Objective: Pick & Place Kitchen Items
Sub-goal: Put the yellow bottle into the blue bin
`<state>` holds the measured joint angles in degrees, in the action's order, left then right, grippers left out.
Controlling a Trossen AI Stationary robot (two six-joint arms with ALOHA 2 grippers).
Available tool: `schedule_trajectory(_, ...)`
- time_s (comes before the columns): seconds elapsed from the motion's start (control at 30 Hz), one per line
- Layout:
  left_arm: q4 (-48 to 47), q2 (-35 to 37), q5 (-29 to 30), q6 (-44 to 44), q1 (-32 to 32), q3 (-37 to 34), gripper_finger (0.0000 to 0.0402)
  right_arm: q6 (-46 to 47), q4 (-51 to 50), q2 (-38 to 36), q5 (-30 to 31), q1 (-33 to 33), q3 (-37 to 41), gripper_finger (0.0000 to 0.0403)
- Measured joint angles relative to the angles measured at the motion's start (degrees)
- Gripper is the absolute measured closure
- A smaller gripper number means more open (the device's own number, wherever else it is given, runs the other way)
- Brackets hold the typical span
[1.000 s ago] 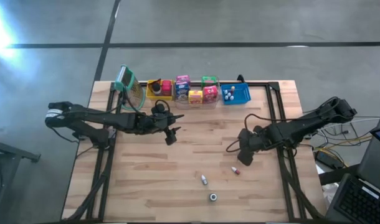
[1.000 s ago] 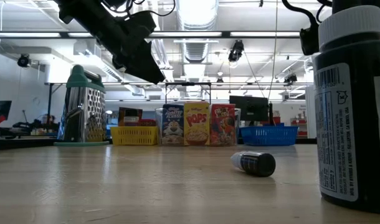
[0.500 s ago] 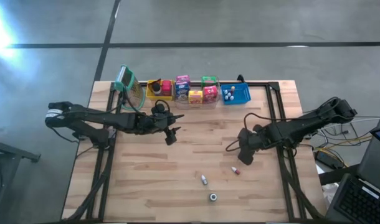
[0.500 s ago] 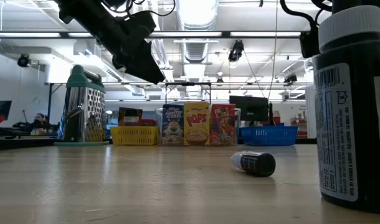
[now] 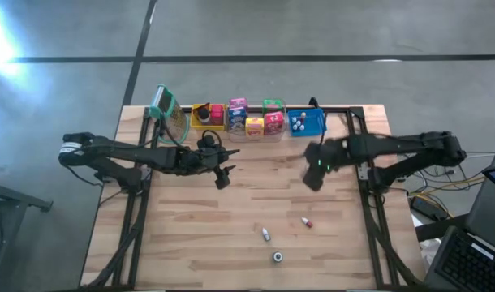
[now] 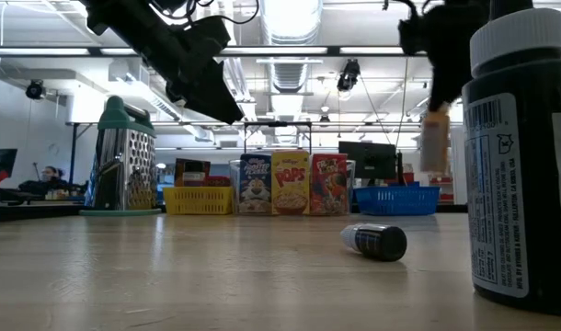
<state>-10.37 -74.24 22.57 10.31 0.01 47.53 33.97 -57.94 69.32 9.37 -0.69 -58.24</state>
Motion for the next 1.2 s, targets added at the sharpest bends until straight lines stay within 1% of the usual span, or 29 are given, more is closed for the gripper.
schedule_trajectory(0.13, 0.01, 0.01, 0.00, 0.00, 0.00, 0.02, 0.0158, -4.97, -4.31, 0.04, 0.19, 8.43, -5.14, 0.0283)
schedule_trajectory(0.27, 0.01, 0.00, 0.00, 0.00, 0.00, -0.01, 0.0158, -9.38, -5.06, 0.07, 0.24, 16.75, -8.55, 0.0290)
schedule_trajectory(0.43, 0.00, 0.00, 0.00, 0.00, 0.00, -0.01, 0.0158, -13.59, -3.88, 0.15, 0.17, 26.22, -9.87, 0.0291)
schedule_trajectory(0.57, 0.02, 0.01, 0.00, 0.00, 0.01, -0.01, 0.0158, -15.37, -2.21, 0.17, -0.53, 32.42, -8.65, 0.0285)
schedule_trajectory(0.63, 0.00, 0.01, 0.00, 0.00, 0.01, -0.01, 0.0158, -16.72, -0.87, 0.20, -1.00, 34.73, -7.61, 0.0286)
schedule_trajectory(0.77, 0.02, 0.02, 0.00, 0.00, 0.00, 0.00, 0.0158, -19.63, 3.98, 0.22, -4.48, 39.14, -6.10, 0.0291)
schedule_trajectory(0.9, 0.00, 0.00, 0.00, 0.00, 0.02, 0.02, 0.0158, -20.95, 6.38, 0.91, -5.43, 43.35, -5.61, 0.0288)
schedule_trajectory(1.0, 0.01, 0.01, 0.00, 0.00, 0.00, 0.00, 0.0158, -22.47, 5.58, 3.29, -5.90, 45.38, -5.73, 0.0286)
schedule_trajectory(1.2, 0.00, 0.00, 0.00, 0.00, 0.02, -0.01, 0.0158, -26.43, 7.25, 10.77, -6.60, 46.42, -8.70, 0.0290)
